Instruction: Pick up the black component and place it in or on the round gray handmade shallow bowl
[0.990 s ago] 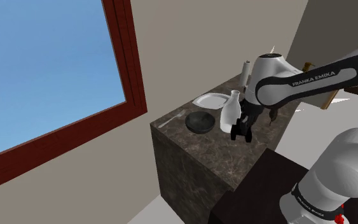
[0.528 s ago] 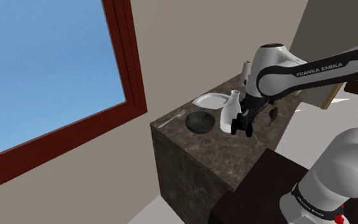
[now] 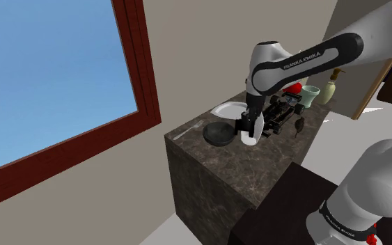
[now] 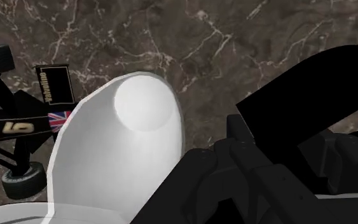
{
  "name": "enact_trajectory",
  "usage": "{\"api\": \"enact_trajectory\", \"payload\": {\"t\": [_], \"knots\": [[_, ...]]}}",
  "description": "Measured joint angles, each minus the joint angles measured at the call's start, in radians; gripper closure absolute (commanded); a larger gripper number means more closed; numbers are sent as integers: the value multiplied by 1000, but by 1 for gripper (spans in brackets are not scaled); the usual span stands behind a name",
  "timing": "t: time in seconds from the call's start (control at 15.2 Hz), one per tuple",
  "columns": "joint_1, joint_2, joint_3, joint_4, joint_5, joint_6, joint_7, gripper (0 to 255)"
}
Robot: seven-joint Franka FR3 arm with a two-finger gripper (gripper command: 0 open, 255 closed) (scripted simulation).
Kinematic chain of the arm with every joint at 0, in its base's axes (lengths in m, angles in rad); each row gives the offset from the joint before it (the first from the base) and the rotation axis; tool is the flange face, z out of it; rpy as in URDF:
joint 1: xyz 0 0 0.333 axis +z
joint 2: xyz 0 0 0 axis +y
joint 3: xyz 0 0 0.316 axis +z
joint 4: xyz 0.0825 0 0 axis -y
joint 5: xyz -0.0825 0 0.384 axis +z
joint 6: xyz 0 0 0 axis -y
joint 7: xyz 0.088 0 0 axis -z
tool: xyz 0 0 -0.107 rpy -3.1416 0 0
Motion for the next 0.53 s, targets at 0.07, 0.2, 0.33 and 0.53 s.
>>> {"api": "enact_trajectory", "payload": {"t": [0.07, 0.2, 0.33, 0.53], "knots": [[3, 28, 2, 29, 3, -1, 3, 255], [11, 112, 9, 108, 10, 5, 13, 255], [16, 194, 15, 192, 14, 2, 20, 255], [21, 305, 18, 336, 20, -31, 24, 255]]}}
